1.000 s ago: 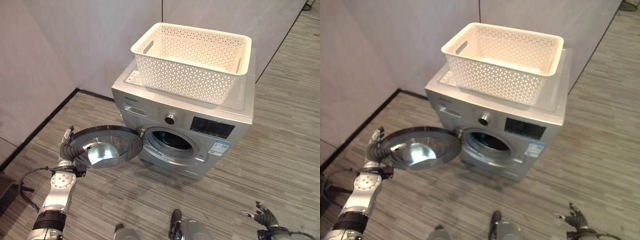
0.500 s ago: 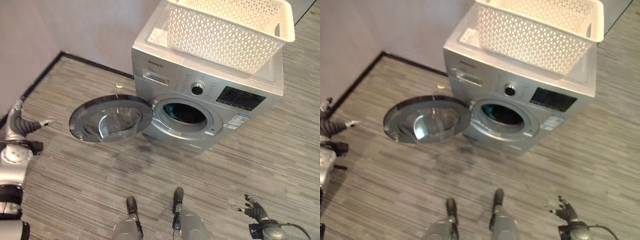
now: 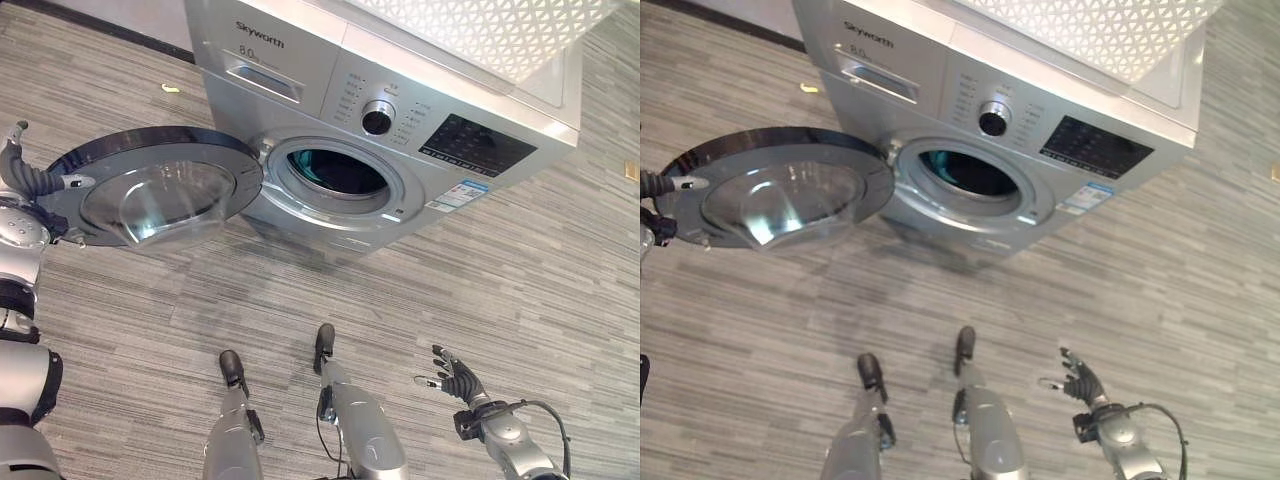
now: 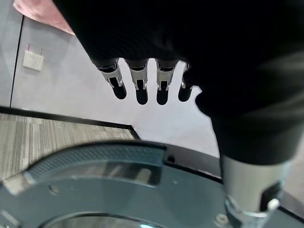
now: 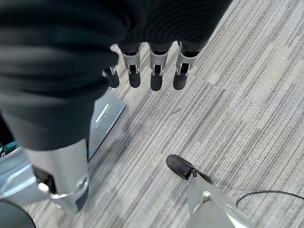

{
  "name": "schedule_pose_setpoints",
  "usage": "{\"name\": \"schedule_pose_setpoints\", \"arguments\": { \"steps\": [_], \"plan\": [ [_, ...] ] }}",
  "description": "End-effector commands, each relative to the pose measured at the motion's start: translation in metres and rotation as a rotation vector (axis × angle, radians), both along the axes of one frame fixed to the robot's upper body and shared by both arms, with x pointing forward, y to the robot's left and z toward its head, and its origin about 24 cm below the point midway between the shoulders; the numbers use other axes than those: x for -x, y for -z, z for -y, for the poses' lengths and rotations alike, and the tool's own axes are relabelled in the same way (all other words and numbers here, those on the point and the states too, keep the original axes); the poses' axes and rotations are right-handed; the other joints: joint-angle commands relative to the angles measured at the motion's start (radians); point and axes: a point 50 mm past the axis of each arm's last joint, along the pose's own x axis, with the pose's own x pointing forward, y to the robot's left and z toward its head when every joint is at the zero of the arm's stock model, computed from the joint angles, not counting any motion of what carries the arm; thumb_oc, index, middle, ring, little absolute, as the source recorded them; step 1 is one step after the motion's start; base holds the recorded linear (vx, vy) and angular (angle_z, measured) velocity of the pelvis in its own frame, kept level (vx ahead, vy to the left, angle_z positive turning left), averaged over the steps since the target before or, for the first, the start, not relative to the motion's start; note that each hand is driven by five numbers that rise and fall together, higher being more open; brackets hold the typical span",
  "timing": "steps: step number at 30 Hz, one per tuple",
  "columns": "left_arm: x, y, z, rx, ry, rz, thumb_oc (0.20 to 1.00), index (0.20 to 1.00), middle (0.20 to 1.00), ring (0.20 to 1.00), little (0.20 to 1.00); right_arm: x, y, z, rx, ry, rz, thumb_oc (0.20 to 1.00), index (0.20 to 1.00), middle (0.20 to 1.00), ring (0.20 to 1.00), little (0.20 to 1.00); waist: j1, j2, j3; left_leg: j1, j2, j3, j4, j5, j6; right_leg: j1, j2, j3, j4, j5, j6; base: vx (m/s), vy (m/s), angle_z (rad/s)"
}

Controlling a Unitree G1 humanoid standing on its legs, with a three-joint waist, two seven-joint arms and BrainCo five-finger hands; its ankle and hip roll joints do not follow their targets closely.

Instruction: Grab the laundry basket,head to the washer,open it,put in the laundry and shut it.

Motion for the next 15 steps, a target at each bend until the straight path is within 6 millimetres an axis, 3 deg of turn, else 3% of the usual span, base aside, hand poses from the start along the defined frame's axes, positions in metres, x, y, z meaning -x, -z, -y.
{"name": "schedule_pose_setpoints", "arguments": {
  "steps": [1, 6, 9, 11, 12, 15],
  "plan": [
    [0.010, -0.006, -0.014, -0.006, -0.068, 0.010, 1.000, 1.000, 1.000, 1.000, 1.000, 0.000, -0.008, 0.015, 0.035, 0.011, 0.033, 1.000, 1.000, 1.000, 1.000, 1.000, 0.010, 0.022, -0.007, -0.061, 0.023, -0.050, -0.011, 0.002, -0.029, 0.023, -0.077, 0.019, 0.049, 0.009, 0.129, 0.00, 0.000, 0.00],
    [0.002, 0.025, -0.003, 0.013, 0.032, -0.173, 1.000, 1.000, 1.000, 1.000, 1.000, 0.006, -0.008, 0.021, 0.063, 0.003, 0.012, 1.000, 1.000, 1.000, 1.000, 1.000, 0.011, 0.031, -0.007, -0.070, 0.021, -0.068, -0.011, 0.001, -0.029, 0.021, -0.082, 0.016, 0.051, 0.010, 0.128, 0.02, -0.004, 0.02],
    [0.000, 0.051, 0.017, -0.073, 0.177, -0.310, 1.000, 1.000, 1.000, 1.000, 1.000, 0.011, -0.004, 0.026, 0.091, -0.017, -0.023, 1.000, 1.000, 1.000, 1.000, 1.000, 0.036, 0.050, -0.003, -0.044, 0.021, -0.070, -0.011, -0.001, -0.030, 0.041, -0.086, 0.014, 0.059, -0.010, 0.123, 0.02, -0.011, 0.00],
    [0.005, 0.074, 0.023, -0.041, 0.229, -0.346, 1.000, 1.000, 1.000, 1.000, 1.000, 0.011, -0.005, 0.028, 0.111, -0.027, -0.032, 1.000, 1.000, 1.000, 1.000, 1.000, 0.054, 0.064, -0.002, -0.022, 0.022, -0.069, -0.011, -0.003, -0.032, 0.064, -0.089, 0.008, 0.058, -0.026, 0.117, 0.02, -0.025, 0.05],
    [0.013, 0.099, 0.034, 0.023, 0.305, -0.377, 1.000, 1.000, 1.000, 1.000, 1.000, 0.012, -0.002, 0.035, 0.132, -0.009, -0.058, 1.000, 1.000, 1.000, 1.000, 1.000, 0.071, 0.081, -0.007, 0.005, 0.024, -0.070, -0.011, -0.005, -0.035, 0.093, -0.092, 0.002, 0.055, -0.039, 0.112, 0.05, -0.047, 0.05],
    [0.034, 0.128, 0.053, 0.066, 0.455, -0.432, 1.000, 1.000, 1.000, 1.000, 1.000, 0.013, 0.000, 0.044, 0.160, 0.013, -0.087, 1.000, 1.000, 1.000, 1.000, 1.000, 0.090, 0.107, -0.022, 0.042, 0.026, -0.071, -0.011, -0.006, -0.039, 0.129, -0.089, -0.003, 0.052, -0.062, 0.102, 0.04, -0.050, 0.05]
  ]
}}
